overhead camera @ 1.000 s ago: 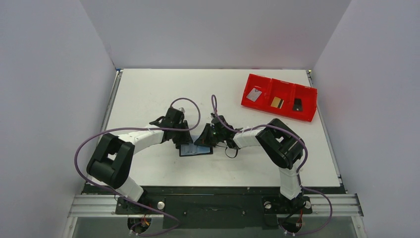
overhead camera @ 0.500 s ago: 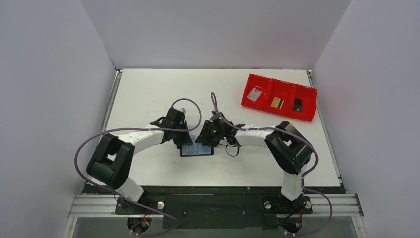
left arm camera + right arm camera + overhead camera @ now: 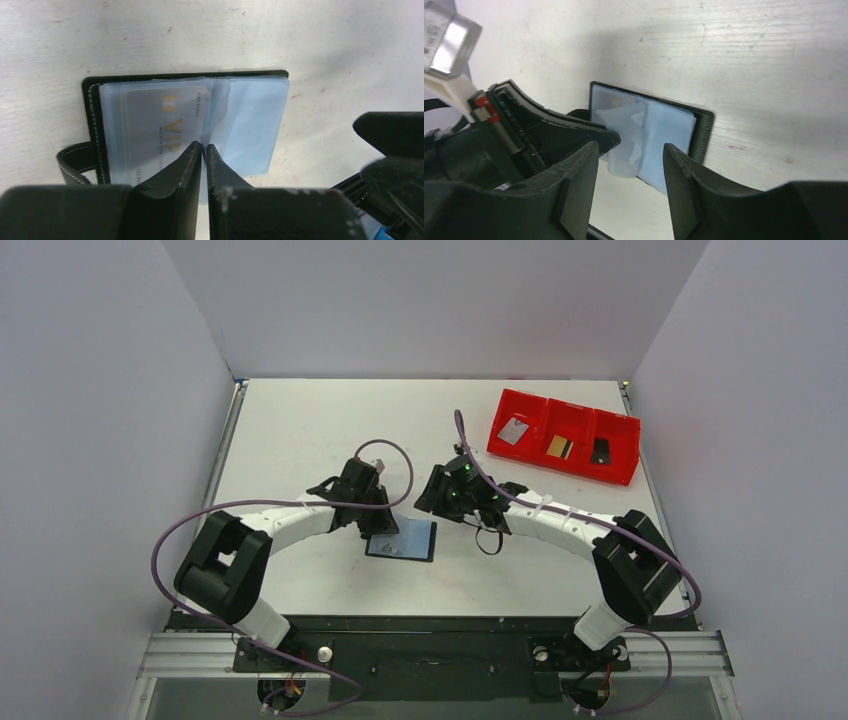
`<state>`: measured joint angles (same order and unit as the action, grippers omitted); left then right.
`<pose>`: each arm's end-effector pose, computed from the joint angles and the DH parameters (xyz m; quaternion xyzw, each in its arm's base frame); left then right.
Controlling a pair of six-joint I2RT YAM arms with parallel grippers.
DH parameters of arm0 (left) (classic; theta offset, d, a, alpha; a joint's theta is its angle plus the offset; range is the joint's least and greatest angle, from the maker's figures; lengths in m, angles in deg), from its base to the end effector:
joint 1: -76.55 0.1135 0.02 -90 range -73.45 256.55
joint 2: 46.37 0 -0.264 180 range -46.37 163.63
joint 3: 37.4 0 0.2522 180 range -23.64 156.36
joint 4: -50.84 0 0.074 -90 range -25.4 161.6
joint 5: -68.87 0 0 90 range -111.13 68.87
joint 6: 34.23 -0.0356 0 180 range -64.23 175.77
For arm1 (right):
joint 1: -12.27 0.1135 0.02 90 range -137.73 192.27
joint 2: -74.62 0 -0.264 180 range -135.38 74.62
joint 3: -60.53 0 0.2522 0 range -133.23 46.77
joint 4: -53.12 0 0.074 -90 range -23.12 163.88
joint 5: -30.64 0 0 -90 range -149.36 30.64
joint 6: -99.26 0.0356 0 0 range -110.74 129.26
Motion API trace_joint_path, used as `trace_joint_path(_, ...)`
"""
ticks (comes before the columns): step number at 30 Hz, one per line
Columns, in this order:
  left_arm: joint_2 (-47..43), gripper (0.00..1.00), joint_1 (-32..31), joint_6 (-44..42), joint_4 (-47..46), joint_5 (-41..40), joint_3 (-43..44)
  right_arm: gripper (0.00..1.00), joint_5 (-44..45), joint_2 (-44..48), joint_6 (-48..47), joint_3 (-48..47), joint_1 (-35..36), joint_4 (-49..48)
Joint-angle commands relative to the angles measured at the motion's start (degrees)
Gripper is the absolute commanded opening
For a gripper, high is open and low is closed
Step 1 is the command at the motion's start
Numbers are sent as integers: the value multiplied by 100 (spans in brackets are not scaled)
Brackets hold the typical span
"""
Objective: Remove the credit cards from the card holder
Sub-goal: Remove the credit card from the card holder.
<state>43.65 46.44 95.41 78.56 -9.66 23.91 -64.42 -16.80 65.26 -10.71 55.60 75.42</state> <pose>0.2573 -0.1574 0.1656 -0.0504 0.9517 -0.2428 0.1810 0.2481 0.2383 0.2165 0.0832 0.9107 0.3330 0.2297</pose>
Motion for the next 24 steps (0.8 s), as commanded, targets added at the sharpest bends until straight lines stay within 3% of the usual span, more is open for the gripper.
trace_joint_path(1, -116, 9, -116, 134, -475, 275, 89, 47, 369, 225, -147, 156, -65, 269)
trace_joint_path(24, 514, 52, -648, 236, -914, 740, 360, 46, 859, 821, -262, 553, -190, 596)
